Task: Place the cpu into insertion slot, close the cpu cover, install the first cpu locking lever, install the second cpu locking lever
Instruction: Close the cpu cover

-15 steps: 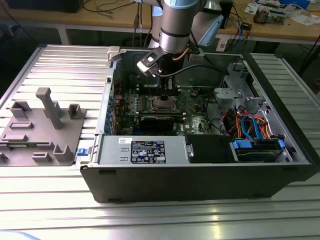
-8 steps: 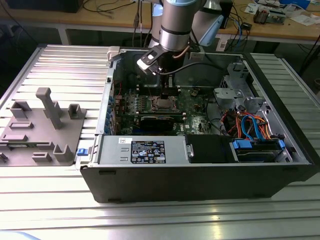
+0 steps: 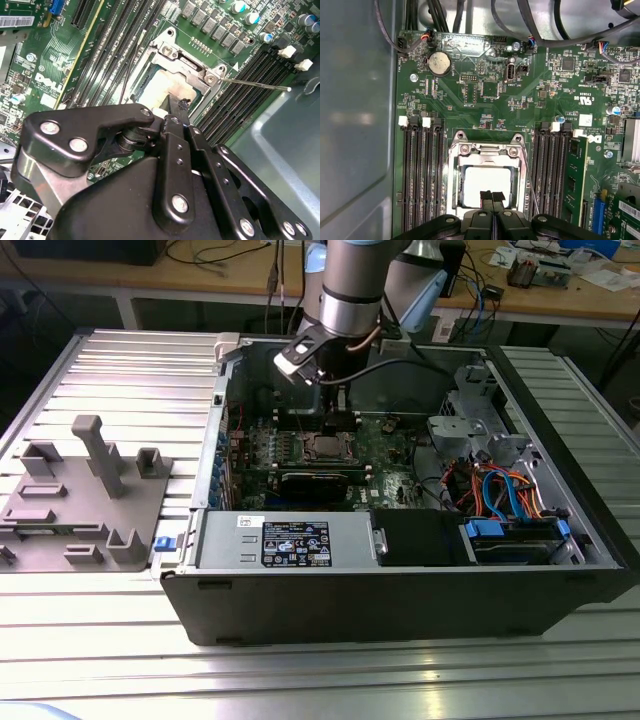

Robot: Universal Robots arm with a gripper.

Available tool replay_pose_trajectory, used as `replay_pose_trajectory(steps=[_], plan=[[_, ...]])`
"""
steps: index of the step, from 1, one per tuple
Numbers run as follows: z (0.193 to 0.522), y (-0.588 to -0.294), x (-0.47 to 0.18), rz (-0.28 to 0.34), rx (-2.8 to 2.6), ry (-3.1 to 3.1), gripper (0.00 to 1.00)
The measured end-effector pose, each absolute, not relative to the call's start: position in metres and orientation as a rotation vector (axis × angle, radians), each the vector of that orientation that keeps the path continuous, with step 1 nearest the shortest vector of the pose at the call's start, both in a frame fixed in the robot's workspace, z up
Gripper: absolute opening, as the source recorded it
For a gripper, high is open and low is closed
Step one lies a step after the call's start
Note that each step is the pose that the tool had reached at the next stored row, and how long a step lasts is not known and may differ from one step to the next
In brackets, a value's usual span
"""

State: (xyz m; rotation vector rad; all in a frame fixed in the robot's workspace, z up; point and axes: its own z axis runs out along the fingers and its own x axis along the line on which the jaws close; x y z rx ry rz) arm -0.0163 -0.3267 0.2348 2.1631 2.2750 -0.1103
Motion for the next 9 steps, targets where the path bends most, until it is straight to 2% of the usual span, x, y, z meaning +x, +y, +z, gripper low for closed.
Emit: replay_pose_trajectory(steps=[9], plan=[[0.24,-0.3267,-0.0162,-0.11,2.163,2.275,0.11]])
